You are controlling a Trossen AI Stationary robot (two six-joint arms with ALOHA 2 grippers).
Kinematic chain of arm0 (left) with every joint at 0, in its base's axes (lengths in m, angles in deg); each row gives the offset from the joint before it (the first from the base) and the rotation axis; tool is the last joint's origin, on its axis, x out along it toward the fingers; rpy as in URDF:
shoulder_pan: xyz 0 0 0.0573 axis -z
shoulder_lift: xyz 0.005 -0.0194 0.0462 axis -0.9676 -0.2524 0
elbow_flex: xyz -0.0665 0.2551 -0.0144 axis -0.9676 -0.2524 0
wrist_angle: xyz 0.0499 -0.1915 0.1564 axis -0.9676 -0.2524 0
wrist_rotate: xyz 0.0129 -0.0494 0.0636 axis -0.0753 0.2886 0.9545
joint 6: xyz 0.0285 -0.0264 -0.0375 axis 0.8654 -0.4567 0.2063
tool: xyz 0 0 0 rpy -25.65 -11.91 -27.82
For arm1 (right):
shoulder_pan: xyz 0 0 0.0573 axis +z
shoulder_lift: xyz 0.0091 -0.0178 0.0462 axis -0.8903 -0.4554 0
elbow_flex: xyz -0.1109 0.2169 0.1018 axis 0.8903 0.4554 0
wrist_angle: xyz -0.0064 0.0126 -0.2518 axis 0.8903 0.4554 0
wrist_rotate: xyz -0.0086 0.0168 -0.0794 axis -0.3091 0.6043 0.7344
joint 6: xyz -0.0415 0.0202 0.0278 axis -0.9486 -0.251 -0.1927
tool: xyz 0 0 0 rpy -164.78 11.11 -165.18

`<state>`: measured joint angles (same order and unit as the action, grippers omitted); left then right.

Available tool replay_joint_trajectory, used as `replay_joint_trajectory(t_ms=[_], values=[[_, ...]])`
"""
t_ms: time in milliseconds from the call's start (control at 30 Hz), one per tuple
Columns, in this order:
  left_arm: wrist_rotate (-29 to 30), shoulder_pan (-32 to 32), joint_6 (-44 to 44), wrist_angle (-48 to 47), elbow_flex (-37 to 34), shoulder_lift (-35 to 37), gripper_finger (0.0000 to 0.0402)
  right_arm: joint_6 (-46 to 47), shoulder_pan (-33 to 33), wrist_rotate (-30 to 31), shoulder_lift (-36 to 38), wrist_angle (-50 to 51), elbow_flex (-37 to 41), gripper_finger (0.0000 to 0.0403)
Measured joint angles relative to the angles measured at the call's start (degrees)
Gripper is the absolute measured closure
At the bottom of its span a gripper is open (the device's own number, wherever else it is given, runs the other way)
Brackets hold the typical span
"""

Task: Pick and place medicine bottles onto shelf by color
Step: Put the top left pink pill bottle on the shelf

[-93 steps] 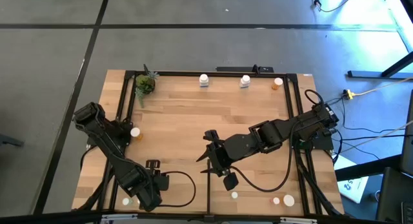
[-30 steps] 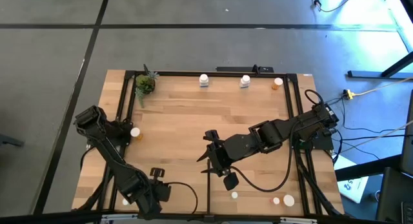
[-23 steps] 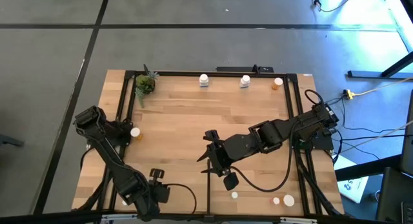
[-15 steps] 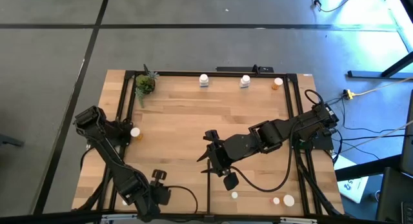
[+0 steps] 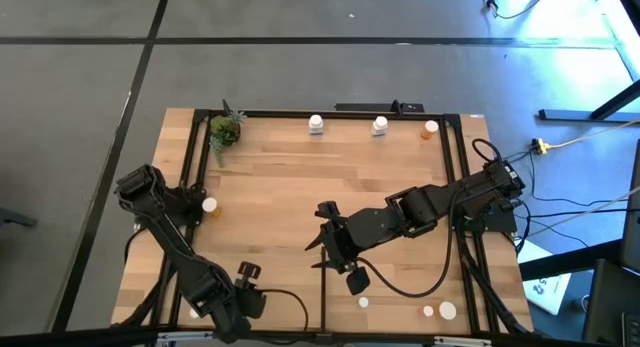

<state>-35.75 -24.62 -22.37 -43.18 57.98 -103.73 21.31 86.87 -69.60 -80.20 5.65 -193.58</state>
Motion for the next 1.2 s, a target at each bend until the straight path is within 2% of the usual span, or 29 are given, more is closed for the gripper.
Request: replay_joint_trajectory(t_ms=[233, 433, 833, 1033, 1200], values=[[-0.21, -0.22, 0.16, -0.70, -0.05, -1.26, 0.0286, -0.20, 0.00, -0.11, 0.00, 0.04, 0.00, 0.0230], [-0.69, -0.07, 0.07, -1.51, -0.08, -1.71, 0.0286, -1.87, 0.02, -5.41, 0.00, 0.28, 0.00, 0.0230], [-0.94, -0.07, -0.13, -1.22, -0.01, -1.91, 0.0286, -2.79, 0.02, -5.63, 0.00, 0.26, 0.00, 0.0230], [-0.94, -0.07, -0.13, -1.32, -0.02, -1.91, 0.0286, -3.08, 0.20, -12.32, 0.00, 0.28, 0.00, 0.0230], [-0.94, -0.07, -0.11, -1.42, -0.02, -1.91, 0.0286, -2.99, 0.24, -12.71, 0.00, 0.41, 0.00, 0.0230]])
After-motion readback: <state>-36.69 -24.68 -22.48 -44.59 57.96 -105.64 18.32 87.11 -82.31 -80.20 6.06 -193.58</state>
